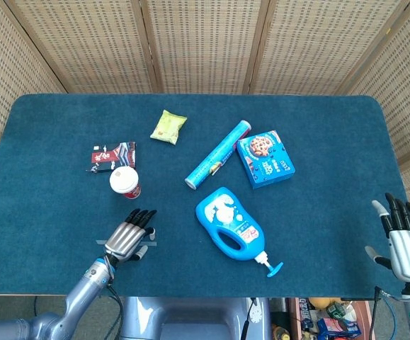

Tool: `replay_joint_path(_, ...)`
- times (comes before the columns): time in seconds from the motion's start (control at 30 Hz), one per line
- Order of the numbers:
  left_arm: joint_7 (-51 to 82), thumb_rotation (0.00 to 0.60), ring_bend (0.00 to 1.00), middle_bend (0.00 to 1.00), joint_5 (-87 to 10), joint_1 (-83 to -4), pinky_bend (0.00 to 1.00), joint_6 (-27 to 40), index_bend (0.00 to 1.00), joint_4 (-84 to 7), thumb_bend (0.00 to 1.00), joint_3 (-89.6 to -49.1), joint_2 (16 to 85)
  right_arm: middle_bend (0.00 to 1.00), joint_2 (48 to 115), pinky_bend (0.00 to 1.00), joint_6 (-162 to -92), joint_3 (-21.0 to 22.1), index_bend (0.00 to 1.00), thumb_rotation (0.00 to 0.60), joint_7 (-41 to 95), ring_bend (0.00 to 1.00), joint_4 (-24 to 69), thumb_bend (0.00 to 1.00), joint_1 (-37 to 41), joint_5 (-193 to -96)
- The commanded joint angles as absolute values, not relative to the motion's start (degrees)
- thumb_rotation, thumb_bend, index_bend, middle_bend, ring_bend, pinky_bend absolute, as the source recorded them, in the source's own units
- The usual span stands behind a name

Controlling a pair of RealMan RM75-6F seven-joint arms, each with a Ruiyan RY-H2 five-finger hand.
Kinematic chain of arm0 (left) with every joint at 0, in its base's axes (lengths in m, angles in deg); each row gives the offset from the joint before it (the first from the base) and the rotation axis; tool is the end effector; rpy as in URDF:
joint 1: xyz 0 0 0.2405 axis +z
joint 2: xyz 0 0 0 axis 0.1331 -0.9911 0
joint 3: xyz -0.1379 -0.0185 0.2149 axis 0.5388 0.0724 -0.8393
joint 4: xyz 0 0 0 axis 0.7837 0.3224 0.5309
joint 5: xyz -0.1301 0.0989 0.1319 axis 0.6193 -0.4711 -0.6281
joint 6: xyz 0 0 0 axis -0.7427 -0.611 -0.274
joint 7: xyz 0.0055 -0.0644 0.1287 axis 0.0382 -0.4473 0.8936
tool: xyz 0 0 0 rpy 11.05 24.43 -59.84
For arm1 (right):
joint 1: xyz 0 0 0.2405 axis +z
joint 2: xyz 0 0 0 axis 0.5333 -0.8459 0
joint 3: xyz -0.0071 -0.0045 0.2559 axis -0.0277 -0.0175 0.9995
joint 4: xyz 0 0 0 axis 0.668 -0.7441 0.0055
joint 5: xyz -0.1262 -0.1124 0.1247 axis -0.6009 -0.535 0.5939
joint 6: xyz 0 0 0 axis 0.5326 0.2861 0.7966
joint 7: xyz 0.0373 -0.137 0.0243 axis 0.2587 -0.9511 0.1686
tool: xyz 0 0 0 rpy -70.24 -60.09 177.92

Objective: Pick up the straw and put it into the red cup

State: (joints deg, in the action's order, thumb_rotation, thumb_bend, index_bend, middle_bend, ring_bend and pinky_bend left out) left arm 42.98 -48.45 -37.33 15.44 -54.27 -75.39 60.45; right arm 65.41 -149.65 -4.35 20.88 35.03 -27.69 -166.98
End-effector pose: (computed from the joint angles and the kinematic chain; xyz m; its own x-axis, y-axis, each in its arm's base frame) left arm -0.1868 0.2481 -0.0628 0.5205 0.3929 0.7581 0.8356 -0.4170 -0.3576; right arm -0.3226 -0.1891 0.1610 0.5004 0.0672 0.8632 -0.8656 0.0183 0.5003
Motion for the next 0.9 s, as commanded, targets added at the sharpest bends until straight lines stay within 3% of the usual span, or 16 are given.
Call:
replay_joint_path(0.03,42.88,0.600,0.00,0.00,-48.83,-37.44,0.00,15.06,0.42,-53.77,0.45,-75.78,60.98,0.00,65.39,0.00,-149.57,-4.37,0.00,0.600,21.01,0.00,35.03,0.00,-27.67,-166.94)
replay_joint_path(0.9,37.23,0.600,0.00,0.00,-55.78,-36.50,0.00,10.82,0.45,-45.67,0.45,-78.09,65.75,0.00,65.35,0.00,-148.98,-4.53,0.00,0.600,21.44,0.00,34.85,0.00,-27.46,-166.75)
